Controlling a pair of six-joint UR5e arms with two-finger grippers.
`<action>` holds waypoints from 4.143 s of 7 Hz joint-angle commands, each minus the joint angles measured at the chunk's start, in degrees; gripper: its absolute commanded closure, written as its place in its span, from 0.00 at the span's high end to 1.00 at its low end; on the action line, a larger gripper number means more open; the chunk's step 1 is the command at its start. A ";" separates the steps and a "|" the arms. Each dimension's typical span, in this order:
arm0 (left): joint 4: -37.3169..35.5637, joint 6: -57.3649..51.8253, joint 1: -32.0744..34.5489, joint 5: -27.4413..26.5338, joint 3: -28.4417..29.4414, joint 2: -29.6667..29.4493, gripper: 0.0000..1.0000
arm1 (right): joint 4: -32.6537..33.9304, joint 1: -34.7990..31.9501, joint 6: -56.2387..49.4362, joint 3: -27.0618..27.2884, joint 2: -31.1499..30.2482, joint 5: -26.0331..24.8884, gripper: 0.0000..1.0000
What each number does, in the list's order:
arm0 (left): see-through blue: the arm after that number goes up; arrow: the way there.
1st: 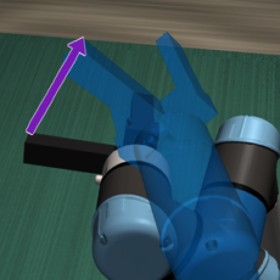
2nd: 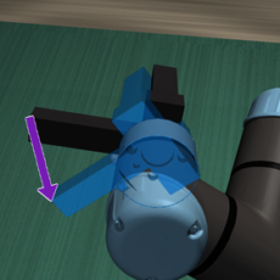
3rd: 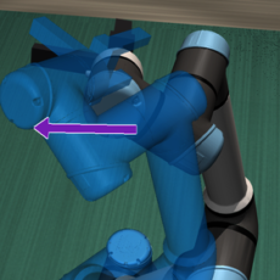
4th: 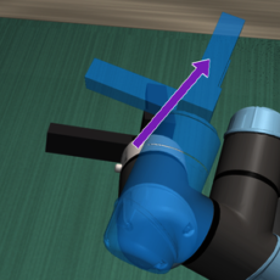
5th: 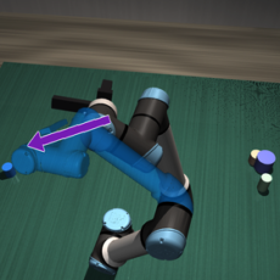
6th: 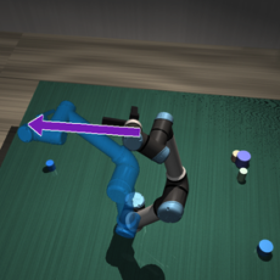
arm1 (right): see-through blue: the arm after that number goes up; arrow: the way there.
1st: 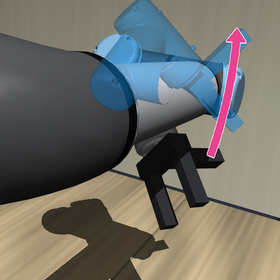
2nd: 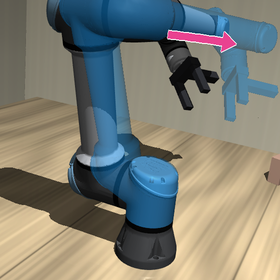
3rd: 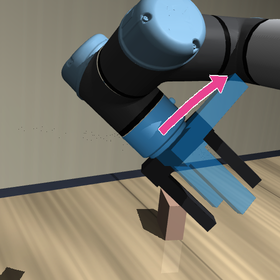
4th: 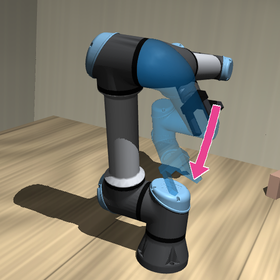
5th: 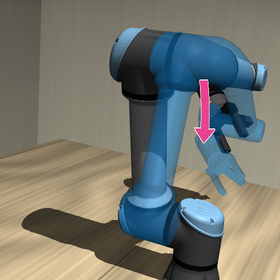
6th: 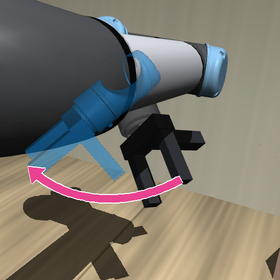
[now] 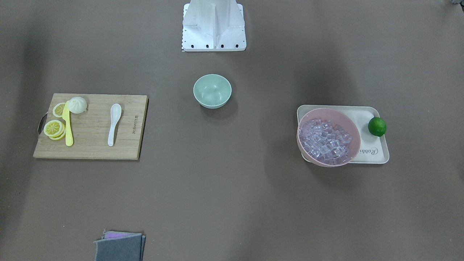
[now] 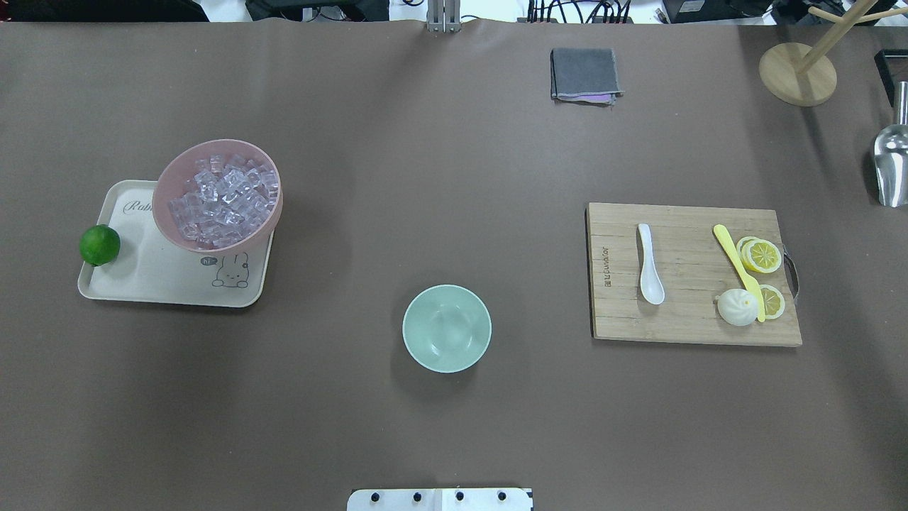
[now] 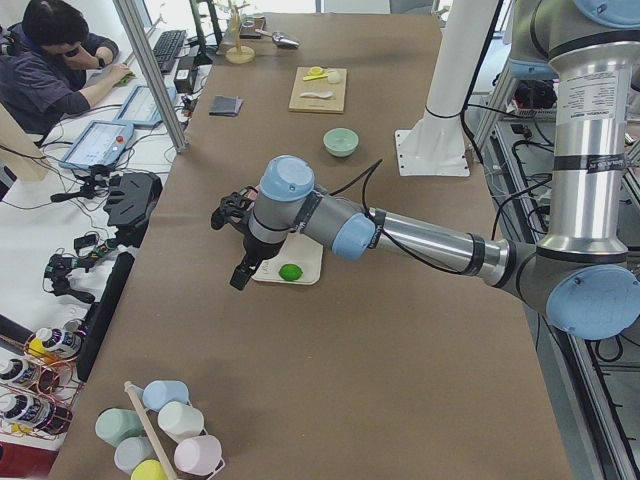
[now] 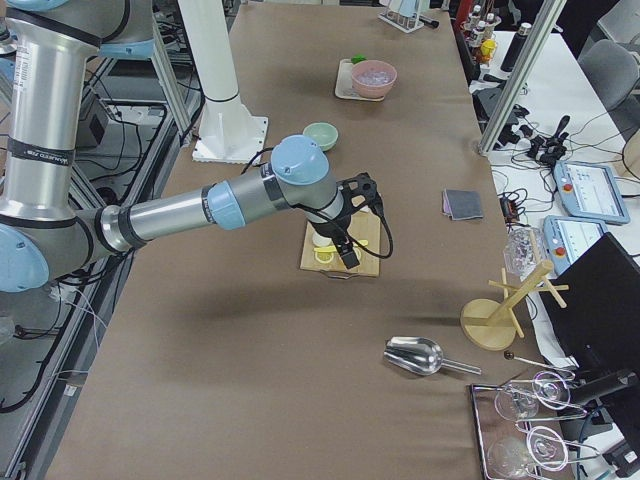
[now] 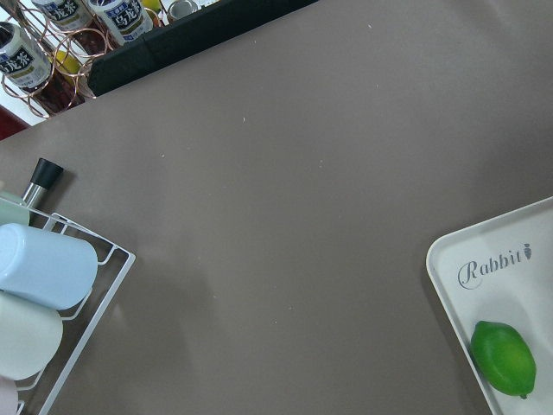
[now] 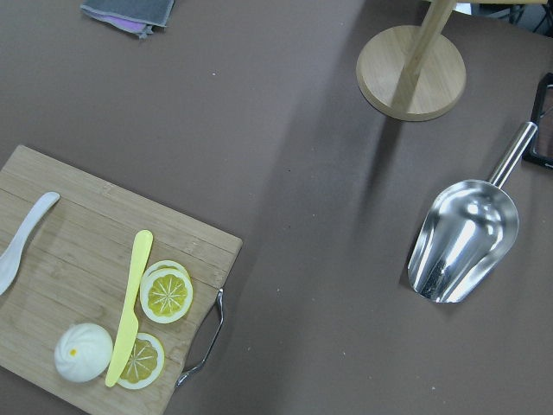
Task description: Put spoon and ice into bowl
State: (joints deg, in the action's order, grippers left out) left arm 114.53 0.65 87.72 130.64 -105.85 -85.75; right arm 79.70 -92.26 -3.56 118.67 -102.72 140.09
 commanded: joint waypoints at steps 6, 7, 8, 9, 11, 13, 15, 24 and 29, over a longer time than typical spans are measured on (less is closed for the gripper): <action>15.11 36.25 -25.55 -4.56 0.82 -7.14 0.98 | -2.53 32.18 44.99 3.58 11.92 -17.87 1.00; 15.11 38.79 -30.10 -10.95 0.82 -8.37 0.98 | -2.53 36.75 49.05 3.49 12.97 -22.53 1.00; 14.93 42.47 -34.67 -16.50 1.34 -10.64 0.98 | -2.53 40.45 53.61 3.49 14.12 -26.75 1.00; 14.67 43.55 -38.11 -21.08 1.69 -11.19 0.98 | -2.53 43.88 56.18 3.41 14.91 -30.71 1.00; 14.58 43.65 -42.26 -28.73 3.96 -12.50 0.98 | -2.53 47.25 57.52 3.06 15.62 -34.52 1.00; 14.49 43.65 -45.88 -32.81 4.86 -14.09 0.97 | -2.53 47.43 57.52 3.05 15.80 -34.53 1.00; 14.49 43.30 -46.41 -33.16 5.38 -14.27 0.80 | -2.53 47.44 57.52 2.97 15.89 -34.53 1.00; 14.49 43.21 -50.10 -38.44 5.74 -14.27 0.42 | -2.53 47.70 57.61 3.05 15.97 -34.53 1.00; 15.10 43.64 -49.84 -37.65 1.63 -14.36 0.00 | -2.53 47.70 57.96 3.14 16.33 -34.53 1.00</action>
State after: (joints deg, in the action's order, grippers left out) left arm 129.29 43.85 37.79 92.94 -102.43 -100.04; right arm 77.17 -44.56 54.32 121.75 -86.44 105.56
